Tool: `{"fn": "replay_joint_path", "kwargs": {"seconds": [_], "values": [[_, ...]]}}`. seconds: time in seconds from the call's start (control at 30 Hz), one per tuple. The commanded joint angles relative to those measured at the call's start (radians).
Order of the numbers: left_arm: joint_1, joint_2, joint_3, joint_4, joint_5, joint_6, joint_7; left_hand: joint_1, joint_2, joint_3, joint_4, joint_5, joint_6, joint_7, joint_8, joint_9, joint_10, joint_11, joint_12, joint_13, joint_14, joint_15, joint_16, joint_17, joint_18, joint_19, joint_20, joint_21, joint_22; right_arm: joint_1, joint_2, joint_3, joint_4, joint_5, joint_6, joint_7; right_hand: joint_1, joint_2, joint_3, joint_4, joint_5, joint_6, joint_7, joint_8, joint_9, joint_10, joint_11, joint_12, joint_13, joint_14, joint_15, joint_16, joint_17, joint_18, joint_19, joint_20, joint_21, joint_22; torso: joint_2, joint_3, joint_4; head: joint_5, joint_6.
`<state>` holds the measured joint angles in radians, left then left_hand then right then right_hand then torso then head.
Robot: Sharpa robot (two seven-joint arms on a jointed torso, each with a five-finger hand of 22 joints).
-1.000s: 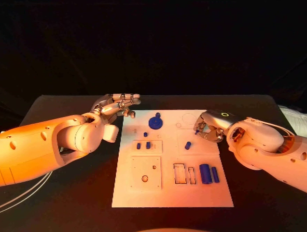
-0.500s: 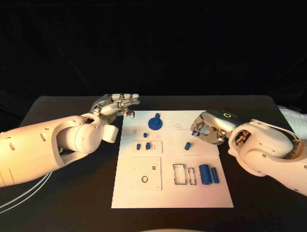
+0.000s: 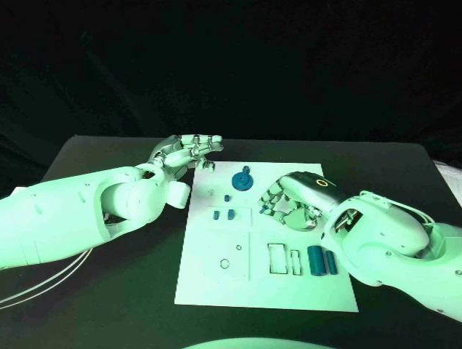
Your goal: Assemble the parts on the task board
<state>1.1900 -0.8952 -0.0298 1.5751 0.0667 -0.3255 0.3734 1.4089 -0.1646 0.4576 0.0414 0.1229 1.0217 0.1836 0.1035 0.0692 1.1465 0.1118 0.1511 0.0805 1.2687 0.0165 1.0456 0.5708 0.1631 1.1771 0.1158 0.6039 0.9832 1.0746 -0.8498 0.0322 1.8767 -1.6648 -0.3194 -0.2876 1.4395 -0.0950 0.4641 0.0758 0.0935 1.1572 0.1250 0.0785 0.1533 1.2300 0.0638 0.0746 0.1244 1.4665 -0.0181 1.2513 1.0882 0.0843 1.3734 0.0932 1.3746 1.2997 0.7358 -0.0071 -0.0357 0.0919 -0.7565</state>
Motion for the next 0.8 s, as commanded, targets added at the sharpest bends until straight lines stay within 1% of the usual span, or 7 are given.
{"fn": "replay_joint_path", "kwargs": {"seconds": [0.03, 0.1, 0.2, 0.3, 0.47, 0.73, 0.8], "values": [[0.000, 0.007, 0.001, 0.003, 0.004, 0.011, 0.018, 0.006, 0.002, -0.005, -0.004, 0.000, -0.007, 0.003, 0.006, -0.001, -0.008, -0.002, 0.004, -0.001, 0.001, 0.004, 0.005, 0.001, 0.018, -0.006, 0.003, -0.002, 0.000, -0.021, 0.028, -0.006, -0.013, 0.004, 0.047, 0.019, -0.011, -0.005, 0.007, -0.001, 0.008, -0.001, 0.005, -0.001, 0.001, -0.001, 0.003, -0.005, -0.002, 0.028, 0.005, 0.004, -0.002, -0.013, -0.002, 0.001, 0.003, -0.003, 0.001, -0.0018, 0.0011, 0.010, -0.008], [0.000, 0.009, 0.001, 0.004, 0.004, 0.013, 0.017, 0.006, 0.002, -0.005, -0.004, 0.000, -0.008, 0.003, 0.007, -0.001, -0.008, -0.002, 0.004, -0.002, 0.001, 0.004, 0.006, 0.001, 0.018, -0.006, 0.003, -0.002, 0.000, -0.033, 0.045, -0.010, -0.023, 0.001, 0.070, 0.025, -0.012, -0.005, 0.007, -0.001, 0.009, -0.001, 0.006, -0.001, 0.001, -0.001, 0.003, -0.005, -0.002, 0.028, 0.005, 0.003, -0.003, -0.013, -0.002, 0.001, 0.002, -0.004, 0.001, -0.0014, 0.0011, 0.014, -0.012], [0.000, 0.010, 0.001, 0.006, 0.004, 0.015, 0.016, 0.006, 0.002, -0.006, -0.005, 0.000, -0.009, 0.004, 0.007, -0.001, -0.009, -0.001, 0.005, -0.002, 0.001, 0.004, 0.007, 0.002, 0.018, -0.006, 0.004, -0.003, -0.001, -0.046, 0.067, -0.016, -0.039, -0.003, 0.099, 0.031, -0.013, -0.006, 0.008, -0.001, 0.011, -0.001, 0.006, -0.002, 0.001, -0.002, 0.004, -0.005, -0.003, 0.028, 0.005, 0.003, -0.005, -0.012, -0.003, 0.001, 0.002, -0.004, 0.000, 0.0008, -0.0010, 0.020, -0.018], [0.000, 0.011, 0.001, 0.008, 0.004, 0.017, 0.016, 0.006, 0.002, -0.006, -0.005, 0.000, -0.009, 0.004, 0.007, -0.001, -0.009, -0.001, 0.005, -0.002, 0.001, 0.004, 0.007, 0.002, 0.018, -0.006, 0.004, -0.003, -0.001, -0.054, 0.084, -0.019, -0.053, -0.006, 0.114, 0.036, -0.014, -0.006, 0.008, -0.001, 0.011, -0.001, 0.006, -0.002, 0.001, -0.002, 0.004, -0.005, -0.003, 0.028, 0.006, 0.003, -0.005, -0.012, -0.003, 0.001, 0.002, -0.004, 0.001, -0.0002, -0.0011, 0.024, -0.021], [0.000, 0.011, 0.001, 0.010, 0.004, 0.020, 0.014, 0.004, 0.003, -0.007, -0.005, 0.000, -0.010, 0.004, 0.007, -0.001, -0.011, -0.001, 0.006, -0.002, 0.001, 0.005, 0.008, 0.002, 0.018, -0.006, 0.004, -0.004, -0.001, -0.064, 0.103, -0.023, -0.066, -0.010, 0.127, 0.039, -0.014, -0.006, 0.008, -0.001, 0.012, -0.001, 0.006, -0.002, 0.001, -0.002, 0.004, -0.005, -0.004, 0.028, 0.006, 0.003, -0.004, -0.013, -0.003, 0.001, 0.002, -0.004, 0.001, 0.0015, -0.0008, 0.030, -0.028], [0.000, 0.011, 0.001, 0.010, 0.004, 0.026, 0.004, 0.005, 0.006, -0.008, -0.007, 0.000, -0.013, 0.005, 0.009, -0.001, -0.015, 0.000, 0.009, -0.002, 0.001, 0.005, 0.010, 0.002, 0.018, -0.006, 0.005, -0.005, -0.002, -0.076, 0.125, -0.025, -0.079, -0.015, 0.144, 0.040, -0.016, -0.005, 0.009, -0.001, 0.015, -0.002, 0.006, -0.002, 0.001, -0.002, 0.004, -0.006, -0.004, 0.028, 0.006, 0.003, -0.005, -0.012, -0.003, 0.002, 0.001, -0.004, 0.001, 0.0017, -0.0001, 0.035, -0.030], [0.000, 0.011, 0.001, 0.010, 0.004, 0.028, 0.001, 0.005, 0.006, -0.008, -0.007, 0.000, -0.013, 0.005, 0.009, -0.001, -0.015, 0.000, 0.009, -0.002, 0.000, 0.005, 0.010, 0.002, 0.019, -0.006, 0.005, -0.005, -0.002, -0.077, 0.128, -0.026, -0.081, -0.017, 0.148, 0.039, -0.016, -0.005, 0.009, -0.001, 0.015, -0.002, 0.006, -0.002, 0.001, -0.002, 0.004, -0.006, -0.004, 0.028, 0.006, 0.003, -0.005, -0.012, -0.003, 0.002, 0.001, -0.004, 0.001, 0.0019, -0.0015, 0.039, -0.032]]}}
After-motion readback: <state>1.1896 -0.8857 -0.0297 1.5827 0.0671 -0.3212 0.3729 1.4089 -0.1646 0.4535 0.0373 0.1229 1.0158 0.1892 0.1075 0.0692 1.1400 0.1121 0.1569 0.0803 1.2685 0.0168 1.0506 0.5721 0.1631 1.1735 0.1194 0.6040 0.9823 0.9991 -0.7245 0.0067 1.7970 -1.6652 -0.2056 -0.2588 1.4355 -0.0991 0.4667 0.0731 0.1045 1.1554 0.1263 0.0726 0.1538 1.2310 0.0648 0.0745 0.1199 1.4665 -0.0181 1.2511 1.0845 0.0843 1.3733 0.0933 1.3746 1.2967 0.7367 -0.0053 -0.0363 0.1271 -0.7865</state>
